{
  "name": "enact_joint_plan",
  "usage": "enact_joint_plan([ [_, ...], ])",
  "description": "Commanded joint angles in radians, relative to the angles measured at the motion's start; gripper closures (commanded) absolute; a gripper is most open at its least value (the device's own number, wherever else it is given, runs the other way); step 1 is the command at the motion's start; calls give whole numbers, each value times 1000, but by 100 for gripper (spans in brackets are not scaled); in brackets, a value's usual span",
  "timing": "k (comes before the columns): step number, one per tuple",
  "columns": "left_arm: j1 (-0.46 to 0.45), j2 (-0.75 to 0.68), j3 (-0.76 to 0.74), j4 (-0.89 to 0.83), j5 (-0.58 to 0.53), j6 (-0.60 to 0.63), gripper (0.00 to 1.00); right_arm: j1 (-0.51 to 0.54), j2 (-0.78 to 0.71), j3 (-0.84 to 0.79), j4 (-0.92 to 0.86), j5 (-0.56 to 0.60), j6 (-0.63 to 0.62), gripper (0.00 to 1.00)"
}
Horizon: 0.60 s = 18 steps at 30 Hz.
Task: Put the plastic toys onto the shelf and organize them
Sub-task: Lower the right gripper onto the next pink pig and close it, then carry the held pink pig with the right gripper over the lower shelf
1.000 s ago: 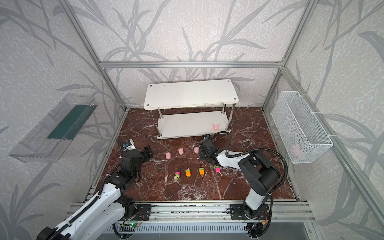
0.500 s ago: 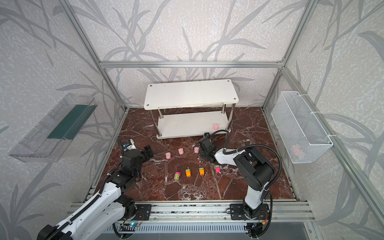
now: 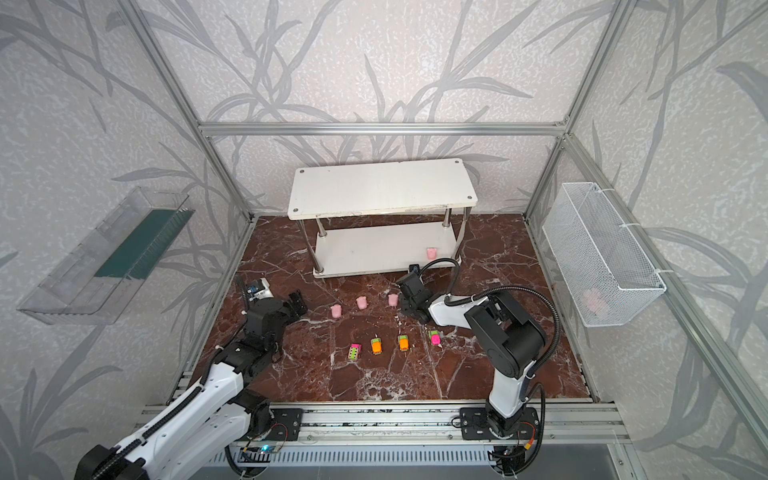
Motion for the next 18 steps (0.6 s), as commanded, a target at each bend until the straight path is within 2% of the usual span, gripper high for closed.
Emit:
enact_joint_plan([
  [1, 2, -1, -10, 11, -30, 2, 6, -2, -45, 8, -18, 13, -19, 63],
  [11, 3, -5, -17, 17, -29, 1, 6, -16, -229, 66, -120, -5, -114, 65],
  [18, 6, -5, -13, 24, -22, 1, 6, -49, -202, 199, -135, -45, -170, 65],
])
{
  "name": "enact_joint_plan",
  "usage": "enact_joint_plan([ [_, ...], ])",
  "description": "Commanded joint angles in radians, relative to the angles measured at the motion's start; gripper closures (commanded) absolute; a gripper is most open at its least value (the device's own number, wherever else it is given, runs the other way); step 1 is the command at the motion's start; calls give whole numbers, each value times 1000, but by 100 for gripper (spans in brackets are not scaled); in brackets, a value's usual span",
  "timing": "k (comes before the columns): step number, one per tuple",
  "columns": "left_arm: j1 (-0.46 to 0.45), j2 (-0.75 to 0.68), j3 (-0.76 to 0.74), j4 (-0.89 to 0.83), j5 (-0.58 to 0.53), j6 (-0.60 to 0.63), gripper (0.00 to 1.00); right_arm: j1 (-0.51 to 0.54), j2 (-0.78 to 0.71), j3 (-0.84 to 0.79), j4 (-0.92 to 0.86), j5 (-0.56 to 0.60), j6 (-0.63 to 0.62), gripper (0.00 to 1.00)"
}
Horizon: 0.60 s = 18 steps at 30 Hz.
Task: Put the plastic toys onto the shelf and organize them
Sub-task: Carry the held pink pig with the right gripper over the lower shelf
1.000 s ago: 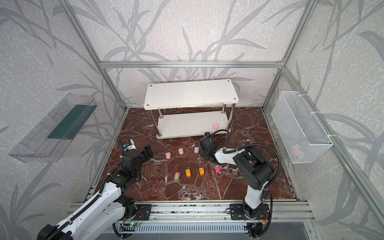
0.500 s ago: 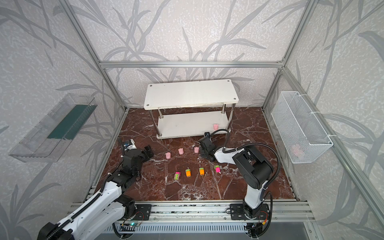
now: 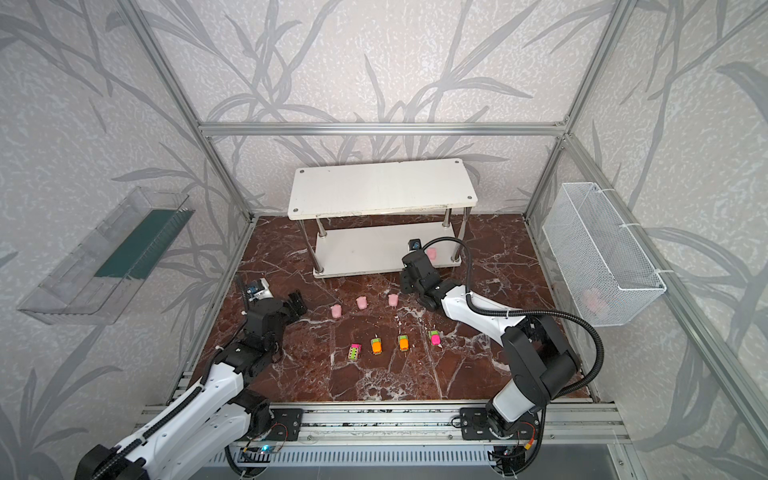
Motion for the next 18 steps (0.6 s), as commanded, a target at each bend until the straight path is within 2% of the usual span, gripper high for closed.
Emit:
enact_joint_plan([
  [1, 5, -5, -8, 13, -15, 2, 6, -26, 24, 61, -19, -38, -39, 65],
  [11, 7, -19, -6, -2, -15, -1, 6, -92, 158, 170, -6, -117, -31, 66],
  [18, 7, -29, -3, -13, -17, 2, 6, -113, 226, 209, -2, -129, -22, 66],
])
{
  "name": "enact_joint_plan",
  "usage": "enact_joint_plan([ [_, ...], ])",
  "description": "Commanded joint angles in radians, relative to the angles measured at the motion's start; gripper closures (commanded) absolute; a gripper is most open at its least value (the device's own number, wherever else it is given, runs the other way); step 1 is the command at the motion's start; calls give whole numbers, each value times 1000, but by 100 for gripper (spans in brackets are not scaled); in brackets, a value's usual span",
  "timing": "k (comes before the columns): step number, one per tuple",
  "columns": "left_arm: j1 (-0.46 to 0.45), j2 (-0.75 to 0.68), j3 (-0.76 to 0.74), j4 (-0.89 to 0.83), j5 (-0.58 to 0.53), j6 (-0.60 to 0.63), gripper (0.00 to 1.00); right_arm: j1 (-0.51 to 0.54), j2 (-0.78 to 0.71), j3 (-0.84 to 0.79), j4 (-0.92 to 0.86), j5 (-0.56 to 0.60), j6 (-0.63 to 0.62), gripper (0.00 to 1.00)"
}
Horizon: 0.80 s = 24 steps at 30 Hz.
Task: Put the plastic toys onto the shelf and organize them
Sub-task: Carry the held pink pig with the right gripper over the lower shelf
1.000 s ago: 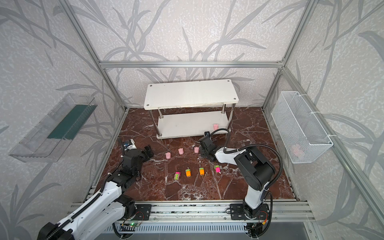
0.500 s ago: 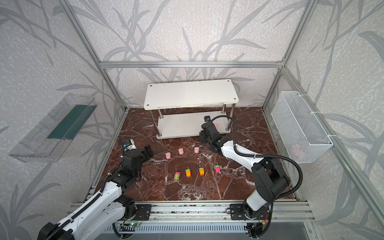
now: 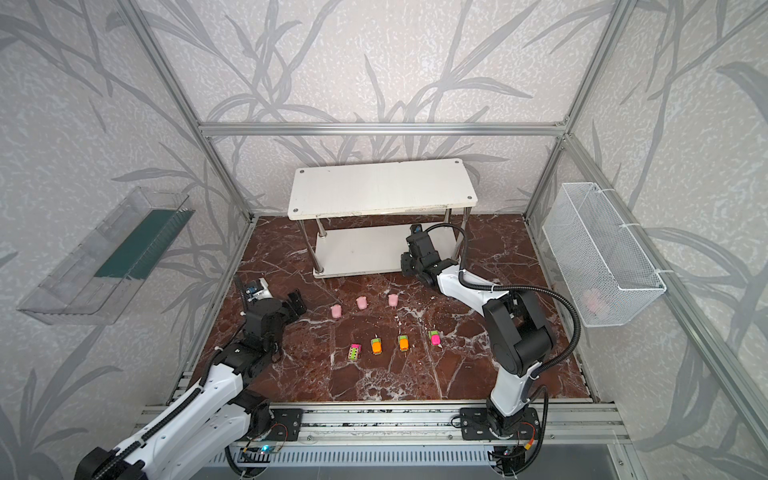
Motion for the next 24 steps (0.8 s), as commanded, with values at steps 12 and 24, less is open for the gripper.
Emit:
enact_joint_plan([
  [12, 7, -16, -1, -14, -21, 2, 6, -20, 89, 94, -9, -7, -14, 65],
  [24, 7, -4, -2, -5, -18, 2, 6, -34, 145, 143, -35, -5, -27, 65],
])
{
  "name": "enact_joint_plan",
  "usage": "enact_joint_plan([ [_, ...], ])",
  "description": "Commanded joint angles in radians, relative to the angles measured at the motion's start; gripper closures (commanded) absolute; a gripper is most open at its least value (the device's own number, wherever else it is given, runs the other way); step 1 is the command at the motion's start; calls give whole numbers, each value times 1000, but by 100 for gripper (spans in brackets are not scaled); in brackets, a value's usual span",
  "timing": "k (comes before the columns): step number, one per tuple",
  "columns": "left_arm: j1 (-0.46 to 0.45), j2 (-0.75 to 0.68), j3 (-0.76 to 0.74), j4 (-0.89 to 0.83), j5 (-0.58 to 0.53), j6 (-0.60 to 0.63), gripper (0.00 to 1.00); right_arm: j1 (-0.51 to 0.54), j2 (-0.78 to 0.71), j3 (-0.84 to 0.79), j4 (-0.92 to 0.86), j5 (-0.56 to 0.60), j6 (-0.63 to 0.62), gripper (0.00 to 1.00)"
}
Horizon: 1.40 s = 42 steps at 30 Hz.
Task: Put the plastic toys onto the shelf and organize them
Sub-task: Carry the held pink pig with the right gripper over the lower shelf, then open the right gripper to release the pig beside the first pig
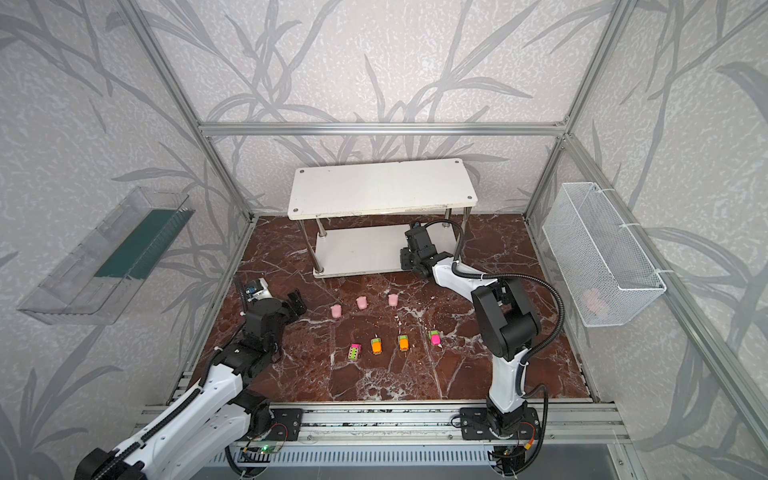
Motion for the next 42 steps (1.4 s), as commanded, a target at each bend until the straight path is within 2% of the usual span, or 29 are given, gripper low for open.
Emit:
enact_joint_plan([
  [1, 6, -1, -2, 2, -20, 3, 6, -5, 30, 34, -30, 2, -16, 65],
  [28, 10, -17, -16, -7, -29, -4, 6, -10, 76, 85, -56, 22, -41, 60],
  [42, 10, -25, -20, -10, -28, -4, 6, -15, -60, 8, 0, -29, -34, 49],
])
